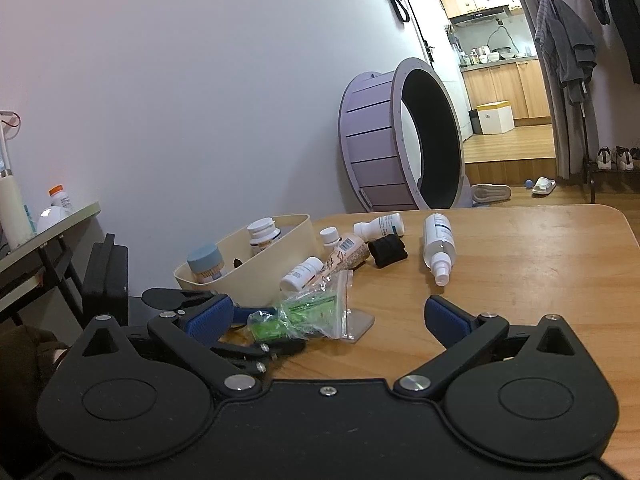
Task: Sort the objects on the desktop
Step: 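Reach the left tool to the green bag and grasp it, then lift the green bag with the left tool into the basket and release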
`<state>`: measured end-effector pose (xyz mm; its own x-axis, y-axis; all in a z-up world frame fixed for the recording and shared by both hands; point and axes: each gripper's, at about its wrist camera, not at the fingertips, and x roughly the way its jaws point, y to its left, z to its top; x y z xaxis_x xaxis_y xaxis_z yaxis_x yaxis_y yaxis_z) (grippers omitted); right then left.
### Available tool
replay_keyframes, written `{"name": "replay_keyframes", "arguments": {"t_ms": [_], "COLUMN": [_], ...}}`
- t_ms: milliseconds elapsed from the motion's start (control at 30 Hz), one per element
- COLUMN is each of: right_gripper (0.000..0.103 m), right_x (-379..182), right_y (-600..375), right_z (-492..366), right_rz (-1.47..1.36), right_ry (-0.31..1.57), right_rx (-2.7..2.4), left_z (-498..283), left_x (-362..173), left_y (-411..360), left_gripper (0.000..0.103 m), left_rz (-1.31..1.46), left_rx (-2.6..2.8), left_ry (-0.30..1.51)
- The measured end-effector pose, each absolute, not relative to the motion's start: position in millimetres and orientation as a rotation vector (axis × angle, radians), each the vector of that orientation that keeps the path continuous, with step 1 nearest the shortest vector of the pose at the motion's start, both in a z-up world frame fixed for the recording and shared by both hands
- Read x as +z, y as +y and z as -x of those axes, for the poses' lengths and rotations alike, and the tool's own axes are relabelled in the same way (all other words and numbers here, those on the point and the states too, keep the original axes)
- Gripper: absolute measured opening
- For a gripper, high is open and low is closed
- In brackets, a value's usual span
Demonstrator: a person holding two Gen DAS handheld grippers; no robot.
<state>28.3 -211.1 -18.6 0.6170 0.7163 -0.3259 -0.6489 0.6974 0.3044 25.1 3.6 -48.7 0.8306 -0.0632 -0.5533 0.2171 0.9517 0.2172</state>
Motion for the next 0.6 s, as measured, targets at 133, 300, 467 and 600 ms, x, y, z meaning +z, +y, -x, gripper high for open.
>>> {"name": "replay_keyframes", "arguments": {"t_ms": [133, 300, 467, 600], "right_gripper": [0.103, 0.103, 0.103, 0.103], "right_x": [-19, -18, -17, -17], "right_y": [-211, -211, -211, -211], "right_z": [-28, -28, -29, -32], "right_rz": [-0.165, -0.163, -0.165, -0.177], "right_ry": [0.447, 0.442, 0.438, 0.439], "right_rx": [0.790, 0.788, 0.777, 0.765], "left_z": [-22, -8, 8, 15], "left_x": [-47, -37, -21, -11], "left_y": [4, 3, 1, 5], "left_gripper": [0.020, 0.018, 0.009, 0.008], "left_rz": [-0.281, -0.255, -0.237, -0.220], "left_rx": [-0.152, -0.168, -0.187, -0.175], "left_ry": [0.564, 0.500, 0.410, 0.355]}}
